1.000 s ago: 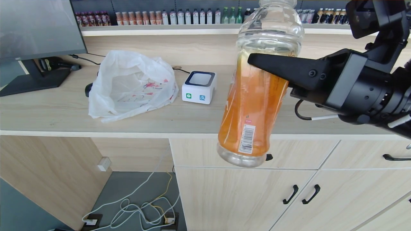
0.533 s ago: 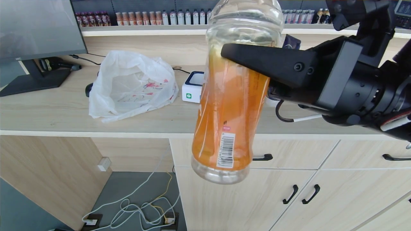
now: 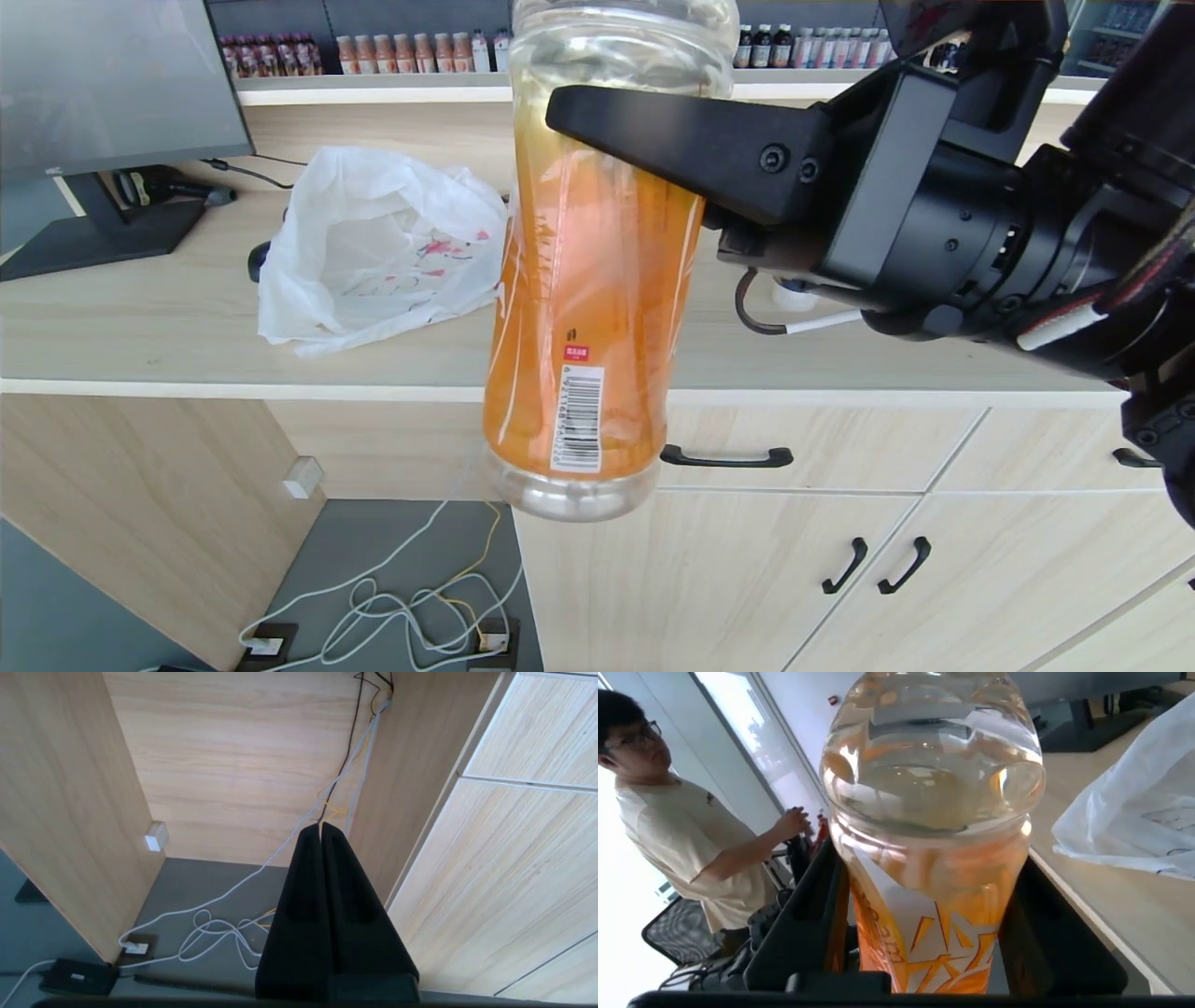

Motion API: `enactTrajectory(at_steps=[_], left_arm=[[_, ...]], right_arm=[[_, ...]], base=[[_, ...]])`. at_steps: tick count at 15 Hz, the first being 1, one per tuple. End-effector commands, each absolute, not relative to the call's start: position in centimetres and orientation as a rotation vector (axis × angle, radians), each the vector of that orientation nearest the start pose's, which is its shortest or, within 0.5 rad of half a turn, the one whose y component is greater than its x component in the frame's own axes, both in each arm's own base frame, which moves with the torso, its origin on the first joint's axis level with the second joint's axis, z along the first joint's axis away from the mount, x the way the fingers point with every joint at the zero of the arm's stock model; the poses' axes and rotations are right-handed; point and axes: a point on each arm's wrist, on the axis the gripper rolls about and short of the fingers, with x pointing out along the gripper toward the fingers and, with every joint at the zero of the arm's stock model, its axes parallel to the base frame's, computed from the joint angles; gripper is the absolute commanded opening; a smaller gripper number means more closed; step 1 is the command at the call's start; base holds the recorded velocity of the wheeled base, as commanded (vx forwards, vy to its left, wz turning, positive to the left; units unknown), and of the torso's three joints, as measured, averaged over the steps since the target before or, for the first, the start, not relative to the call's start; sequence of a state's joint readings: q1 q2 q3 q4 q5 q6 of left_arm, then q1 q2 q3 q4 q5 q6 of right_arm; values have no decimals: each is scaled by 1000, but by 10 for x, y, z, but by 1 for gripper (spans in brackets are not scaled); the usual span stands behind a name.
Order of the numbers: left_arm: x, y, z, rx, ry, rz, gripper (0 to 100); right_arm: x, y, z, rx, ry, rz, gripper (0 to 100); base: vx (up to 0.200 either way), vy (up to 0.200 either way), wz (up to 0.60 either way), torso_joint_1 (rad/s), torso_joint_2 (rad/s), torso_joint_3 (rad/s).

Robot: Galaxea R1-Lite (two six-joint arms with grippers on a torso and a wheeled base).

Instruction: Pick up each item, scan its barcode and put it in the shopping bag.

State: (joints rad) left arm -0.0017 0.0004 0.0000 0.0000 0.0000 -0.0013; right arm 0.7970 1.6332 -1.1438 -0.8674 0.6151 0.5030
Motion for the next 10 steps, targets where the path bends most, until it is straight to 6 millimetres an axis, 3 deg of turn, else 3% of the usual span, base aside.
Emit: enactTrajectory(at_steps=[1, 10], left_arm=[[-23, 0, 75, -2, 0, -2, 0], [-23, 0, 75, -2, 0, -2, 0]], right_arm=[[200, 228, 318, 448, -39, 1476, 0], [199, 227, 319, 446, -50, 1478, 0]], base=[[0, 0, 0, 0, 0, 0], [0, 0, 0, 0, 0, 0]])
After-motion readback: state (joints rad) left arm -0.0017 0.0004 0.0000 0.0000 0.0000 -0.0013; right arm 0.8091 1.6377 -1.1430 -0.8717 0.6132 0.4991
